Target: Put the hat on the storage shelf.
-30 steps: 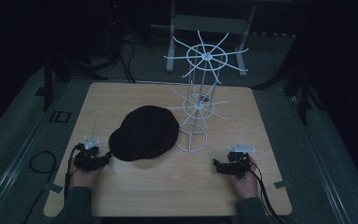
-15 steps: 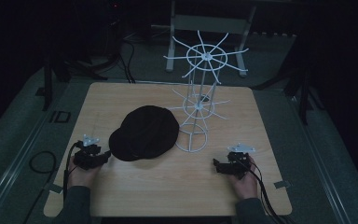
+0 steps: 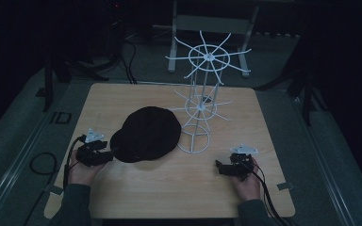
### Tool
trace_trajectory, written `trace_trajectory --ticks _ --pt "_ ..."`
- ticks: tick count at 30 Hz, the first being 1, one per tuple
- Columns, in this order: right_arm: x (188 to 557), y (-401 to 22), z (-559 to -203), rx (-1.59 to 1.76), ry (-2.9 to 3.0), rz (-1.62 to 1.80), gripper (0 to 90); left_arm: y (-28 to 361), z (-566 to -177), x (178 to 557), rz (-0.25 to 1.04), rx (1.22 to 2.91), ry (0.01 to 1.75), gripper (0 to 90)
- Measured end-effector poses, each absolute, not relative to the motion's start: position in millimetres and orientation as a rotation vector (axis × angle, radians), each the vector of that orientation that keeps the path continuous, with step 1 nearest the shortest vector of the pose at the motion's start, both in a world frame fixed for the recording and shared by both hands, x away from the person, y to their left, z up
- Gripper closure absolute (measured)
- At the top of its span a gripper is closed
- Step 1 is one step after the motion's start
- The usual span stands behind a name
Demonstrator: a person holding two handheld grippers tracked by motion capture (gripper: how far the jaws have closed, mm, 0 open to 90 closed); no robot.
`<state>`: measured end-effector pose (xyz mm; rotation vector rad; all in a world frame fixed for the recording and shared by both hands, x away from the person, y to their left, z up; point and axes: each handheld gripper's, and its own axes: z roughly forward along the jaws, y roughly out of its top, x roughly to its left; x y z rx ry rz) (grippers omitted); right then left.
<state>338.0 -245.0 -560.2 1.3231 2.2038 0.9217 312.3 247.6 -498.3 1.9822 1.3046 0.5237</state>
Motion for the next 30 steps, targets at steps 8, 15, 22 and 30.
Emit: trace_trajectory --ticks 8,15,22,30 --pt "338 -245 -560 1.326 2.203 0.923 11.5 237 -479 319 0.496 1.996 1.239 42.4" --pt "338 -245 -560 1.328 2.203 0.923 11.5 226 -469 324 0.481 2.035 1.179 42.5" --pt "338 -245 -560 1.328 2.203 0.923 11.5 214 -462 330 0.466 2.076 1.126 41.8" --pt "338 -245 -560 1.329 2.202 0.924 11.5 200 -458 341 0.438 2.136 1.089 41.3"
